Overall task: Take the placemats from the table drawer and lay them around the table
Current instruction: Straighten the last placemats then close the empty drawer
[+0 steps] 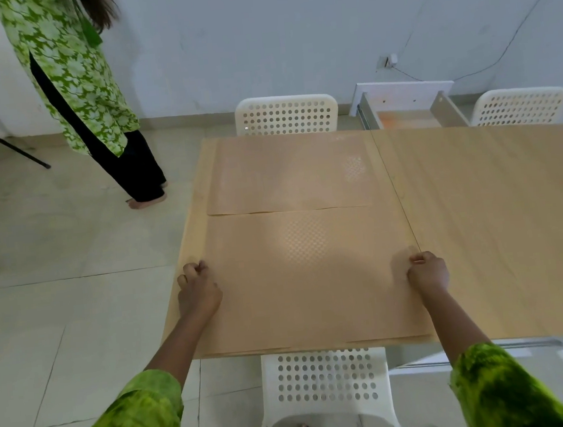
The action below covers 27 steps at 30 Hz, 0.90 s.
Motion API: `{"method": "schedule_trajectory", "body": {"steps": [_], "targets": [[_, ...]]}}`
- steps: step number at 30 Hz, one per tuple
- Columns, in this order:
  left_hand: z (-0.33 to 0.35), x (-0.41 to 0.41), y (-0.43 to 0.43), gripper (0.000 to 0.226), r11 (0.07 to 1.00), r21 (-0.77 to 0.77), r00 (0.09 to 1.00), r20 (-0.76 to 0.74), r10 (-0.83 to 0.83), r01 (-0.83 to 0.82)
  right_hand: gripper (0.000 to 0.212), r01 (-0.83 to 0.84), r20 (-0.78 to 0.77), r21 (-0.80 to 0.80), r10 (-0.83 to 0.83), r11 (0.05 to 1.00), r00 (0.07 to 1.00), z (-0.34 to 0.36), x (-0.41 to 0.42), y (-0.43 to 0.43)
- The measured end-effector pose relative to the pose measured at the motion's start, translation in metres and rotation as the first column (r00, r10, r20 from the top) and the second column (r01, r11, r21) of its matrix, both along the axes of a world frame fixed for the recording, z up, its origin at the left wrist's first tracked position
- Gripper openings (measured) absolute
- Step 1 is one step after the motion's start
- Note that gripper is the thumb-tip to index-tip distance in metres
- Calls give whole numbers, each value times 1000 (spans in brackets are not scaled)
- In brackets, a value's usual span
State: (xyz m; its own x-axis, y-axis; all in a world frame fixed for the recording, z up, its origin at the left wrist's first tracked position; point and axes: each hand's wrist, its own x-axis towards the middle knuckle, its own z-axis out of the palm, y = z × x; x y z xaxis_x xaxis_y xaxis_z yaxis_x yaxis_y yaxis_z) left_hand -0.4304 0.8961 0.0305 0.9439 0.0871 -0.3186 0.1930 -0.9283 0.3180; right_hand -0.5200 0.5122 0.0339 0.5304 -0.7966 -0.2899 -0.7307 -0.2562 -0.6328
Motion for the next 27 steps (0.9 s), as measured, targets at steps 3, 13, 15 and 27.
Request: {"method": "schedule_trajectory", "body": {"steps": [3, 13, 15, 27], "targets": [[-2, 1, 2, 49, 999, 18, 999, 19, -38, 37, 35, -1, -3, -5, 1, 1000, 1000, -2, 1, -1], [-6, 4, 7, 47, 993, 68, 995, 7, -99, 99, 33, -1, -13, -29, 0, 1000, 1000, -4, 3, -1], [-6, 4, 7, 47, 992, 70, 995, 10, -101, 100, 33, -2, -17, -39, 1, 999, 1000, -5, 3, -1], [-6, 9, 7, 44, 991, 72, 993, 17, -118, 117, 34, 6, -23, -23, -7, 1000, 1000, -5, -1, 2]]}}
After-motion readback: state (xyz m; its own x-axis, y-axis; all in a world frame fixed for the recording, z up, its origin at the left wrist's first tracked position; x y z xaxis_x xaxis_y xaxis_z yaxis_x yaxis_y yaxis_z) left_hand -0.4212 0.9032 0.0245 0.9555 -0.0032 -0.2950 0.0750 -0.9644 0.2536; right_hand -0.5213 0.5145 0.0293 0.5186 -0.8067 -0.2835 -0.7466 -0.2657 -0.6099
